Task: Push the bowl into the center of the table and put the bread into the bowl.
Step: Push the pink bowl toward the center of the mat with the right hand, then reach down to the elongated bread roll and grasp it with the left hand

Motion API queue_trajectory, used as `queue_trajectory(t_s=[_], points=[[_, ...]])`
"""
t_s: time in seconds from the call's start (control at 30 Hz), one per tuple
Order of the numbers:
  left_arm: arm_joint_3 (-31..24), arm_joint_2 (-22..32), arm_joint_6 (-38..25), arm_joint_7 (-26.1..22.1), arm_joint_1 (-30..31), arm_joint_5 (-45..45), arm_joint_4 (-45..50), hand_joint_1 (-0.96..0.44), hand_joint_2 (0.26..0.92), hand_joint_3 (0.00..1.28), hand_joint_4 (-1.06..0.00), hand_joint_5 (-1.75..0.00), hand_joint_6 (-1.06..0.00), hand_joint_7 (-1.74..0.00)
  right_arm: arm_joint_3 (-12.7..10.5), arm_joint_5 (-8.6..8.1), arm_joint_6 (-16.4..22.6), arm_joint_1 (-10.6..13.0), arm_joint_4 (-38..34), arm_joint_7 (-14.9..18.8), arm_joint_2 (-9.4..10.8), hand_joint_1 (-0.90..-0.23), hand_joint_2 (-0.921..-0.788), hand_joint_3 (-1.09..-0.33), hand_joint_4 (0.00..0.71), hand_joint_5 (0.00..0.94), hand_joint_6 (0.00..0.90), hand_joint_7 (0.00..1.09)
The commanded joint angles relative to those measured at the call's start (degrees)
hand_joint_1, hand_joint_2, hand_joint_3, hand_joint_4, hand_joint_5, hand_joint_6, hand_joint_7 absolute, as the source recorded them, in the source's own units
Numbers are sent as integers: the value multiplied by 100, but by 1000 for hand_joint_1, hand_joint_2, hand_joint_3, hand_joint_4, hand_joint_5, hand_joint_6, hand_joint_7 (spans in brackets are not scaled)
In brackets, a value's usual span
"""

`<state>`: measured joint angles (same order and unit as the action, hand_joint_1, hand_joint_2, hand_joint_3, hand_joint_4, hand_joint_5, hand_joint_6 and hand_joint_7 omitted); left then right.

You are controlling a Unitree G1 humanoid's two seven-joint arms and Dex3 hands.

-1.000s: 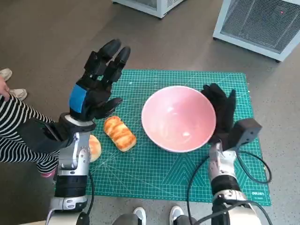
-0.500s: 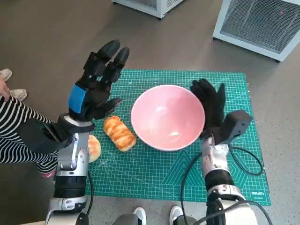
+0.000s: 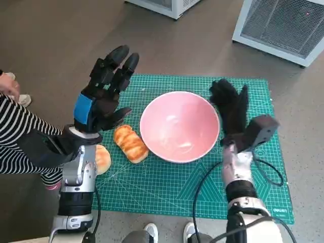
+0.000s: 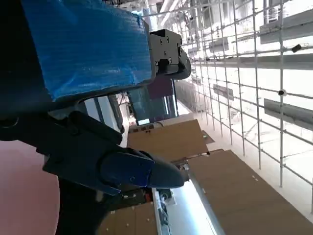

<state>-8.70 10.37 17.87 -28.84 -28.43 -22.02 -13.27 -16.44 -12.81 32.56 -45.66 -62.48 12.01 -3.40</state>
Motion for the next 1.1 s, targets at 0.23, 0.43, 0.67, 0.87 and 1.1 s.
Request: queue_trajectory(t_s=[0.23,0.43,0.67,0.87,1.1], points=[[36,43,-109,37,-60,79,147,-600,921,169,-148,-13,1,-533,325,98,214,837,1985,312,-252,-671,-921,-854,92,6,51,395],[32,214,-213,-44,-209,94,246,-611,921,169,-155,-15,1,-531,534,7,-157,1323,3555,482,-362,-691,-921,-782,108,11,69,430],[-28,875,-87,-608,-533,243,84,-599,915,145,-172,-21,1,-534,711,-99,-595,1747,4966,573,-463,-714,-921,-720,137,19,101,465],[207,2363,69,-1837,-1110,879,-303,-510,835,73,-187,-23,-15,-564,744,-193,-699,1889,5403,704,-595,-713,-921,-702,149,21,107,475],[536,3201,-176,-2362,-1275,1466,-84,-439,772,12,-109,-2,-63,-452,735,-300,-748,1964,5552,798,-672,-712,-921,-699,153,19,109,481]])
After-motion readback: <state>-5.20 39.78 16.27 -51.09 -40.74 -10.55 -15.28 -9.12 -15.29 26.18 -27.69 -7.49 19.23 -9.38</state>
